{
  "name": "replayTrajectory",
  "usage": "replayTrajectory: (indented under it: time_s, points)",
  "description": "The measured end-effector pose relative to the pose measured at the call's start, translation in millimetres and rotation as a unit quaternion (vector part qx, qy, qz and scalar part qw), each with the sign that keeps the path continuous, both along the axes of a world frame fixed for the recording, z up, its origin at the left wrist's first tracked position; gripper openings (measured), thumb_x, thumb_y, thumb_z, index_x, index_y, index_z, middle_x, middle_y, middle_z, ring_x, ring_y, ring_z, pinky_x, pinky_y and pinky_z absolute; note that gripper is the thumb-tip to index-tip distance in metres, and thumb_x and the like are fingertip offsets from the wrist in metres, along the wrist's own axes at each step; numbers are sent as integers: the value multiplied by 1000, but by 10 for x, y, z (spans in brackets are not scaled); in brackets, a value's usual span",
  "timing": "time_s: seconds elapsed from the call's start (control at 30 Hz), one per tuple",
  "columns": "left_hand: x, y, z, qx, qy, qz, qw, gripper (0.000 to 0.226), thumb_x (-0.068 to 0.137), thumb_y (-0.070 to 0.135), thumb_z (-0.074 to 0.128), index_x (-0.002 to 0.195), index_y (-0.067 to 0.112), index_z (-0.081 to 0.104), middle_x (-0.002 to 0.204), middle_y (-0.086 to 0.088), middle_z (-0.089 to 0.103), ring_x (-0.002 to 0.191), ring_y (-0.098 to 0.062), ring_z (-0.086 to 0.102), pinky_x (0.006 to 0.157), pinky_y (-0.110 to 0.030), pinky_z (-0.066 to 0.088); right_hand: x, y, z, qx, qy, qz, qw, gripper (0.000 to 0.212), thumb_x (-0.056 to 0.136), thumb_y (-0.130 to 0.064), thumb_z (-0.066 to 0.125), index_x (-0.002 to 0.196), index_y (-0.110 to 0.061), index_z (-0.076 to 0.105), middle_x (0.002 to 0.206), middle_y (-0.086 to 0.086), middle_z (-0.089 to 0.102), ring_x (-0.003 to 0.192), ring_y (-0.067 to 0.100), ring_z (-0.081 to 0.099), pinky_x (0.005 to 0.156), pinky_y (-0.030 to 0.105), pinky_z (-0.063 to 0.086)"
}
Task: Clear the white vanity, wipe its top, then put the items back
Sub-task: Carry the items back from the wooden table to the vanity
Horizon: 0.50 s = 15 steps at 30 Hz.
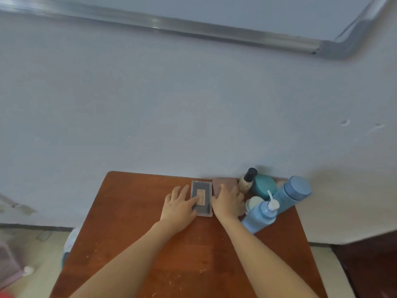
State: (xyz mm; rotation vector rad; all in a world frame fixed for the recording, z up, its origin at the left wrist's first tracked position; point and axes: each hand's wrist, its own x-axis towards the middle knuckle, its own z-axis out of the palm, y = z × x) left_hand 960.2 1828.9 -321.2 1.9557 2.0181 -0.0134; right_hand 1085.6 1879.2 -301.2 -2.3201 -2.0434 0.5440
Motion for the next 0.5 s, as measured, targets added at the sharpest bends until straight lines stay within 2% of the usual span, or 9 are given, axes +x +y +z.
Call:
replayTrajectory:
  time_s: [0.23, 0.4, 0.5]
  points:
    - [-146, -66, 19, -2, 14, 3, 1000, 43, 96, 39, 28, 139, 42, 26, 154, -9, 9, 141, -30, -1, 112, -45, 9, -133, 23, 6, -12, 1, -24, 1000, 60, 84, -39, 57, 136, -23, 32, 139, 13, 31, 124, 34, 31, 97, 42, 35]
    - [-331, -203, 38, -16, 17, 77, 997, 42, 95, 40, 29, 138, 40, 31, 153, -7, 14, 141, -30, 1, 112, -46, 9, -284, -58, -8, -7, -22, 48, 999, 63, 82, -42, 57, 137, -22, 32, 136, 13, 35, 123, 31, 31, 96, 40, 30]
    - [-394, -286, 86, -25, 5, 128, 991, 39, 94, 41, 32, 132, 36, 44, 151, -7, 23, 140, -29, 8, 111, -45, 14, -369, -195, -48, 0, -8, 95, 995, 71, 80, -41, 60, 140, -26, 25, 138, 11, 32, 124, 30, 29, 96, 40, 30]
